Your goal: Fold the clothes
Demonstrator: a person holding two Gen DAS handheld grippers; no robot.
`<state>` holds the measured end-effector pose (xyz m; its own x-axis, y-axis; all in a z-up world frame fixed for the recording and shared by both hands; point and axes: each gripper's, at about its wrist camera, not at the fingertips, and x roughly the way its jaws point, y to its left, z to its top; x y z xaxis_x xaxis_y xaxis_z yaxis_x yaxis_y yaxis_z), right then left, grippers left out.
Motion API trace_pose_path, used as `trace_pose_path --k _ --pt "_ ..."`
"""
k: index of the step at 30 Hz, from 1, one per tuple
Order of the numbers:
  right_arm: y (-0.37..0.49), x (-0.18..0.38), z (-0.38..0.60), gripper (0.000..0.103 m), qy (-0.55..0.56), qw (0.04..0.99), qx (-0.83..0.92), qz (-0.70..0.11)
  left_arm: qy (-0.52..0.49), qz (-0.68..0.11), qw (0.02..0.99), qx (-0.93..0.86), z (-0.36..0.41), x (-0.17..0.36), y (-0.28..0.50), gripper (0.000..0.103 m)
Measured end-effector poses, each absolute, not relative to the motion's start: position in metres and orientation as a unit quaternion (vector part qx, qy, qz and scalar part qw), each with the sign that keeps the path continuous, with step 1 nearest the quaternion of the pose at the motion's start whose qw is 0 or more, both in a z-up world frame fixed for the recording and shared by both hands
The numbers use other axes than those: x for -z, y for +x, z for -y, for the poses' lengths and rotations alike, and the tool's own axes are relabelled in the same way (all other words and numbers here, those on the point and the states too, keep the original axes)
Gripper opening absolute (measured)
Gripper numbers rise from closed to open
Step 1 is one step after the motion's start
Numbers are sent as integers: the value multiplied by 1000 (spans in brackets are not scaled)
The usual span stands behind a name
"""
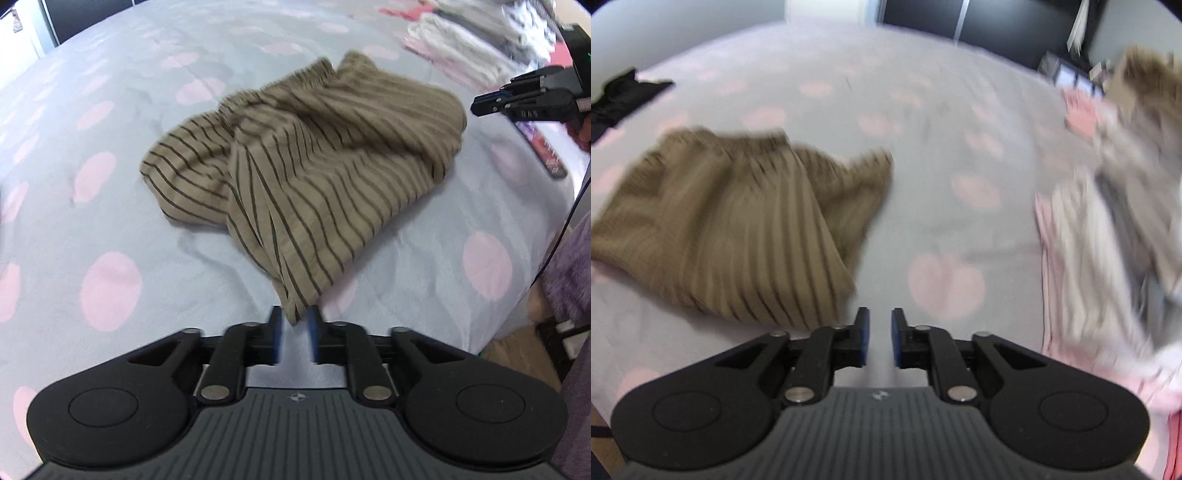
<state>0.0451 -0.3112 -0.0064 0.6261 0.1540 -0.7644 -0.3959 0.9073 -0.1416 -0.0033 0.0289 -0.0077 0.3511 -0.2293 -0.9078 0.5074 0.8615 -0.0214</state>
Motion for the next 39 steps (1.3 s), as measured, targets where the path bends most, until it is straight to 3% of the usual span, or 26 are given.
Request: trace_pose_path --k 1,5,14,15,16,17,18,20,30,32,33,34,36,38,39 --pt "45 0 306 30 -149 896 -163 -386 124 -514 818 227 -31 2 -2 27" --pt "53 -19 289 36 -125 911 -202 -338 75 -476 846 228 -35 -17 11 41" --pt "97 -5 243 43 -114 900 -247 -341 61 -470 857 205 -11 0 45 42" --pt "102 -1 240 40 -116 899 -247 -342 60 -475 855 202 -12 3 47 38" --pt "107 2 238 29 -116 897 -249 -347 60 -480 852 199 -12 6 49 30" --pt "112 6 235 15 -116 894 -252 -352 60 -486 849 200 -13 9 51 11" --pt "117 10 233 1 -118 889 -256 -360 60 -491 845 202 -15 12 53 4" --pt "125 14 230 0 -121 892 -247 -359 61 -494 843 205 -19 13 53 0" --pt "159 28 243 1 -103 900 -184 -381 48 -516 835 182 -42 24 55 0" --pt "157 23 249 6 -81 901 -188 -383 44 -510 838 188 -44 21 53 0" --pt "156 20 252 14 -70 901 -191 -383 38 -506 841 190 -45 18 53 3" --pt "154 17 255 33 -59 901 -193 -384 32 -501 843 191 -47 15 52 7" --pt "152 11 261 47 -36 900 -197 -386 0 -485 853 192 -54 8 51 39" --pt "150 6 267 52 -14 900 -202 -387 -36 -468 863 188 -62 3 51 54" --pt "148 5 271 65 -2 897 -205 -391 -54 -460 867 184 -65 1 52 55"
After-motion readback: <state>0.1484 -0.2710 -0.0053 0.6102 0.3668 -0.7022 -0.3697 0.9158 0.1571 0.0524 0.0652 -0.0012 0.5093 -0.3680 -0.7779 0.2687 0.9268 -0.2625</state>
